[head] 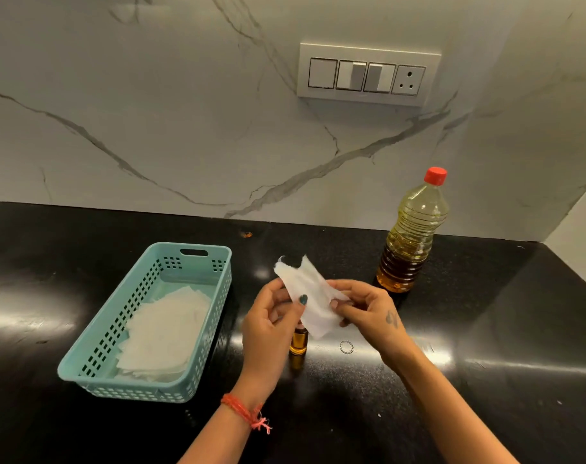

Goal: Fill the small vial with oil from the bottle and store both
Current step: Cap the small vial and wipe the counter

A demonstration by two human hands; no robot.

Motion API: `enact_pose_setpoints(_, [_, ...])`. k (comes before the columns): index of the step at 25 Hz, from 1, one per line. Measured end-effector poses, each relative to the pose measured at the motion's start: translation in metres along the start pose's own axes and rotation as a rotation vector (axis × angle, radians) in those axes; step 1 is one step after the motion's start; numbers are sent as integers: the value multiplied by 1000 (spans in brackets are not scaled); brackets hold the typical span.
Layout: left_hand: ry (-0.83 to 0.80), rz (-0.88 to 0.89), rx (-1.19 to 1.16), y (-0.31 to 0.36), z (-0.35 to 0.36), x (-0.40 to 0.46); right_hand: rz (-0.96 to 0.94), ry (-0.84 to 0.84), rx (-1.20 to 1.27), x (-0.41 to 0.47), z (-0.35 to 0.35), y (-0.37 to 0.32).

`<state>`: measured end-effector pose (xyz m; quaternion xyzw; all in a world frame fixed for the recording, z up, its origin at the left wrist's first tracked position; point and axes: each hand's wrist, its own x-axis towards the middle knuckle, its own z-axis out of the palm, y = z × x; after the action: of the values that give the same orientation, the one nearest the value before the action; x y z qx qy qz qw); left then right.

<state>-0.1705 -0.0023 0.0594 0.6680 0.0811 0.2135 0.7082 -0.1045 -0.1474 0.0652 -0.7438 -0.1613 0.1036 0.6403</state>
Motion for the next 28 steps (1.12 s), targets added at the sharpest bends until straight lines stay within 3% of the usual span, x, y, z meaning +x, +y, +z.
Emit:
enact_pose_setpoints(5, [20,236,437,-10,2,0,-16,58,6,-12,17,3])
enact_pose_setpoints(9, [-21,354,610,-9,2,-4,107,-87,312,-16,16,-2])
enact_pose_setpoints(12, [-117,334,549,-3,2,-10,102,-41,315,-19,15,-1])
enact_pose_setpoints(16, [-137,167,387,2,1,-12,69,67,279,-20,15,5])
enact_pose_setpoints(19, [-181,123,414,3,-2,-9,-32,70,212,-20,15,10])
enact_pose_setpoints(23, [-150,74,417,5,-2,-8,-119,49,174,-21,18,13])
enact_pose_setpoints(28, [-75,-49,235,6,1,-9,-85,6,234,-24,11,17])
